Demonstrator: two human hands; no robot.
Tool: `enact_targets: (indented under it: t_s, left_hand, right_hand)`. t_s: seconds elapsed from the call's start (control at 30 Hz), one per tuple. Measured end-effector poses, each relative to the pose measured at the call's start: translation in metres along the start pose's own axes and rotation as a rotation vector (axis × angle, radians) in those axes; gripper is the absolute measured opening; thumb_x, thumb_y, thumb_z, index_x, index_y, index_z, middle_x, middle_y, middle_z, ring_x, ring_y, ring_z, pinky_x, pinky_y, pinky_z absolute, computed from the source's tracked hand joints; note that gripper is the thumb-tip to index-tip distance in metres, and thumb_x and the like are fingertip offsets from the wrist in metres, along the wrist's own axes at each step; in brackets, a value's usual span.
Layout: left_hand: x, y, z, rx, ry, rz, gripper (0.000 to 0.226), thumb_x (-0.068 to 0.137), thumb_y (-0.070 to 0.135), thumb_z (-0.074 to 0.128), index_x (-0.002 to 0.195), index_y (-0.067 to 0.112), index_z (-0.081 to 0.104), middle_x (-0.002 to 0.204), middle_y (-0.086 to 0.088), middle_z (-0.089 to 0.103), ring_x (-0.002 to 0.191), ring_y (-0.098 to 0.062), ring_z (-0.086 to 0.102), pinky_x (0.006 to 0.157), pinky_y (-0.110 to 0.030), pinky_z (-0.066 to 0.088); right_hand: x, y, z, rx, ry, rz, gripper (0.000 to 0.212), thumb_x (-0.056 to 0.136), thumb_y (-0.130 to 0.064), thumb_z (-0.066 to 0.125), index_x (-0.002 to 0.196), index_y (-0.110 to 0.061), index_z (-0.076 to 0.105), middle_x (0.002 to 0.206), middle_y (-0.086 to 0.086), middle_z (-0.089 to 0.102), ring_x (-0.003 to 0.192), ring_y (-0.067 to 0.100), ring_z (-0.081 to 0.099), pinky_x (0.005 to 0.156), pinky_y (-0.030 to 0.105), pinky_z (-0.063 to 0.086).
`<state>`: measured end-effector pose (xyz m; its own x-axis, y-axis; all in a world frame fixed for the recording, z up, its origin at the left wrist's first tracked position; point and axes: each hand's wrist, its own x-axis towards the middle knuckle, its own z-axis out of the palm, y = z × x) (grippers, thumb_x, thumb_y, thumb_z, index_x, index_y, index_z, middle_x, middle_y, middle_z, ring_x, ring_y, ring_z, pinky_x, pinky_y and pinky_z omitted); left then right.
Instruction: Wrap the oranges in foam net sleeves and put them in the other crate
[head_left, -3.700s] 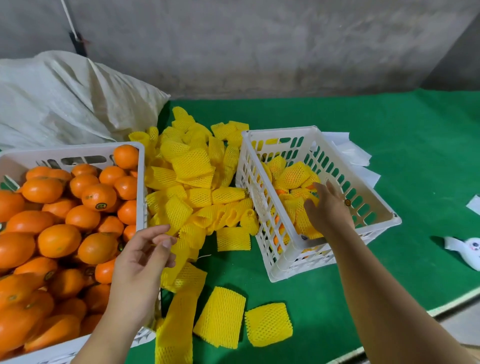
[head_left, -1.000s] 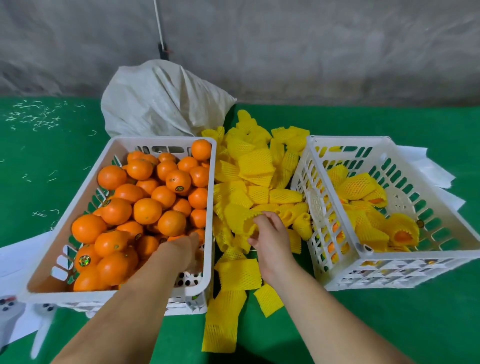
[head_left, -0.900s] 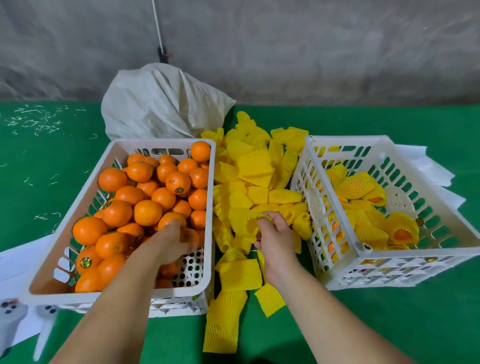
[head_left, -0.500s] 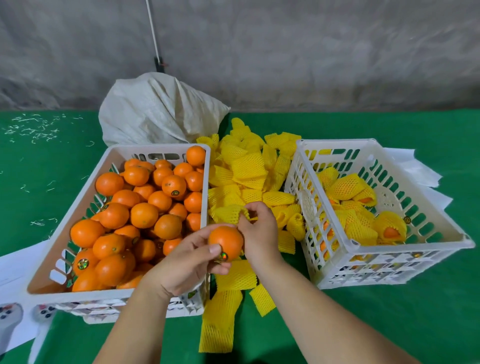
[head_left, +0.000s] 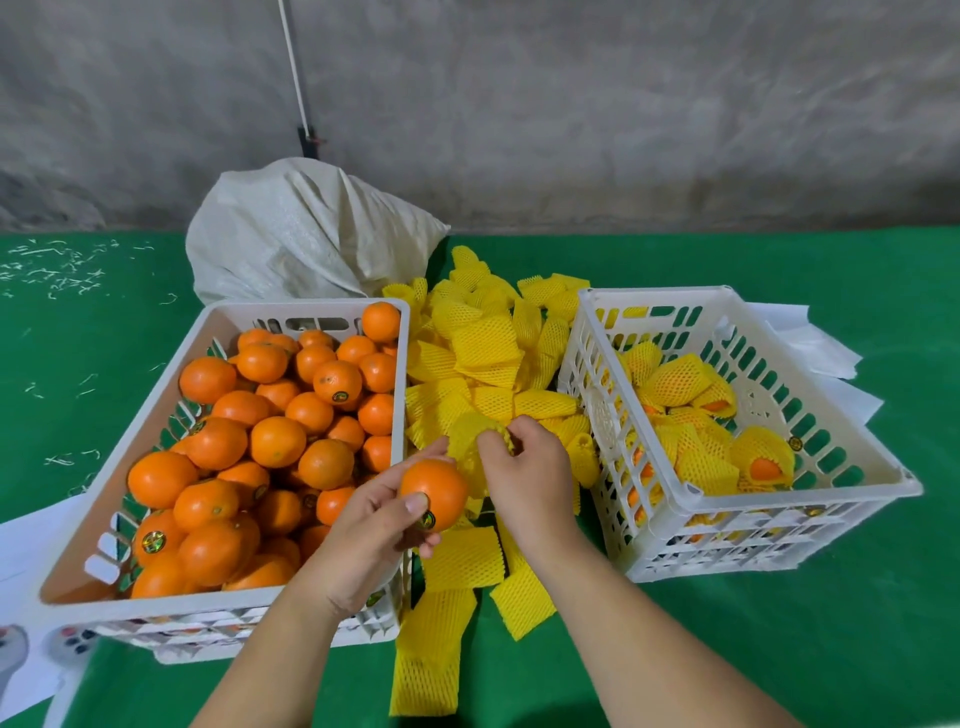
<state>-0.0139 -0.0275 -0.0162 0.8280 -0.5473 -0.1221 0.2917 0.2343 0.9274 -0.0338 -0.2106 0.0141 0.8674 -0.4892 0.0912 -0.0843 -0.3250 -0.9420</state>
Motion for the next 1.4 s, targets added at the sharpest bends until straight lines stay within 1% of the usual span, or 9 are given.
enact_targets:
  t_s: [0.13, 0.27, 0.37, 0.47, 0.6, 0.8, 0.97, 1.2, 1.4]
  left_hand:
    - [-0.002, 0.005, 0.000, 0.129, -0.102, -0.044, 0.082, 0.062, 0.066, 0.093, 0.128, 0.020, 0.076, 0.142, 0.011, 0.065, 0.067, -0.018, 0.065, 0.057, -0.023, 0.050]
    - [0.003, -0.002, 0.007, 0.087, 0.096, 0.005, 0.091, 0.063, 0.067, 0.094, 0.138, 0.022, 0.069, 0.103, -0.008, 0.075, 0.074, -0.023, 0.067, 0.062, -0.026, 0.054]
    - [0.007, -0.006, 0.007, -0.014, 0.220, 0.059, 0.095, 0.061, 0.065, 0.096, 0.140, 0.023, 0.062, 0.106, -0.006, 0.074, 0.082, -0.021, 0.070, 0.069, -0.030, 0.057]
    - [0.008, -0.008, 0.007, -0.021, 0.209, 0.111, 0.084, 0.073, 0.055, 0.094, 0.146, 0.041, 0.055, 0.120, -0.004, 0.073, 0.101, -0.023, 0.074, 0.083, -0.038, 0.060]
    - [0.005, -0.010, 0.009, 0.006, 0.193, 0.172, 0.069, 0.082, 0.050, 0.088, 0.141, 0.037, 0.055, 0.134, -0.009, 0.070, 0.123, -0.034, 0.068, 0.097, -0.048, 0.059]
    - [-0.001, -0.014, 0.003, 0.298, 0.053, 0.171, 0.083, 0.093, 0.035, 0.072, 0.158, 0.058, 0.026, 0.127, 0.006, 0.068, 0.111, -0.020, 0.069, 0.093, -0.039, 0.059]
    - [-0.002, -0.025, 0.009, 0.346, 0.275, 0.351, 0.075, 0.080, 0.049, 0.091, 0.146, 0.036, 0.058, 0.089, -0.025, 0.067, 0.073, -0.019, 0.062, 0.074, -0.047, 0.060]
    - [0.008, -0.018, 0.008, 0.228, 0.539, 0.403, 0.039, 0.081, 0.054, 0.080, 0.115, 0.046, 0.065, 0.100, 0.004, 0.075, 0.084, -0.012, 0.070, 0.071, -0.028, 0.058]
    - [0.004, -0.016, -0.004, 0.257, 0.162, 0.331, 0.067, 0.095, 0.031, 0.078, 0.153, 0.036, 0.045, 0.117, -0.015, 0.067, 0.103, -0.024, 0.066, 0.091, -0.035, 0.059]
  right_hand:
    - [0.005, 0.007, 0.002, -0.075, 0.025, 0.011, 0.024, 0.091, -0.020, 0.066, 0.081, -0.024, 0.044, 0.069, -0.008, 0.041, 0.057, 0.011, 0.037, 0.052, 0.030, 0.031]
    - [0.000, 0.010, 0.006, -0.041, -0.083, -0.091, 0.017, 0.097, -0.021, 0.068, 0.109, -0.031, 0.063, 0.100, -0.022, 0.056, 0.099, -0.015, 0.051, 0.072, 0.005, 0.040]
    - [-0.008, 0.012, 0.007, -0.077, -0.079, -0.208, 0.023, 0.094, -0.015, 0.069, 0.111, -0.031, 0.066, 0.108, -0.021, 0.051, 0.103, -0.010, 0.051, 0.077, 0.007, 0.042]
    - [-0.020, 0.012, 0.008, -0.094, -0.115, -0.292, 0.024, 0.094, -0.012, 0.066, 0.114, -0.026, 0.069, 0.113, -0.016, 0.057, 0.104, -0.004, 0.055, 0.080, 0.019, 0.050]
    - [-0.041, 0.014, 0.011, -0.146, -0.080, -0.445, 0.024, 0.098, -0.011, 0.063, 0.120, -0.017, 0.070, 0.115, -0.008, 0.065, 0.109, 0.008, 0.061, 0.090, 0.028, 0.054]
    - [-0.034, 0.008, 0.001, -0.137, -0.047, -0.378, 0.027, 0.098, -0.001, 0.061, 0.121, -0.013, 0.070, 0.117, -0.002, 0.065, 0.108, 0.012, 0.061, 0.089, 0.037, 0.055]
    - [-0.044, 0.000, 0.004, -0.143, 0.059, -0.474, 0.025, 0.098, 0.000, 0.060, 0.115, -0.012, 0.072, 0.112, -0.001, 0.064, 0.103, 0.016, 0.063, 0.078, 0.041, 0.058]
    - [-0.059, -0.001, 0.012, -0.224, -0.067, -0.682, 0.033, 0.095, -0.005, 0.061, 0.127, -0.012, 0.067, 0.115, 0.003, 0.062, 0.105, 0.020, 0.062, 0.082, 0.034, 0.056]
    - [-0.054, 0.001, 0.014, -0.190, -0.049, -0.585, 0.054, 0.095, 0.001, 0.060, 0.143, -0.023, 0.060, 0.122, 0.002, 0.045, 0.112, 0.016, 0.052, 0.086, 0.021, 0.051]
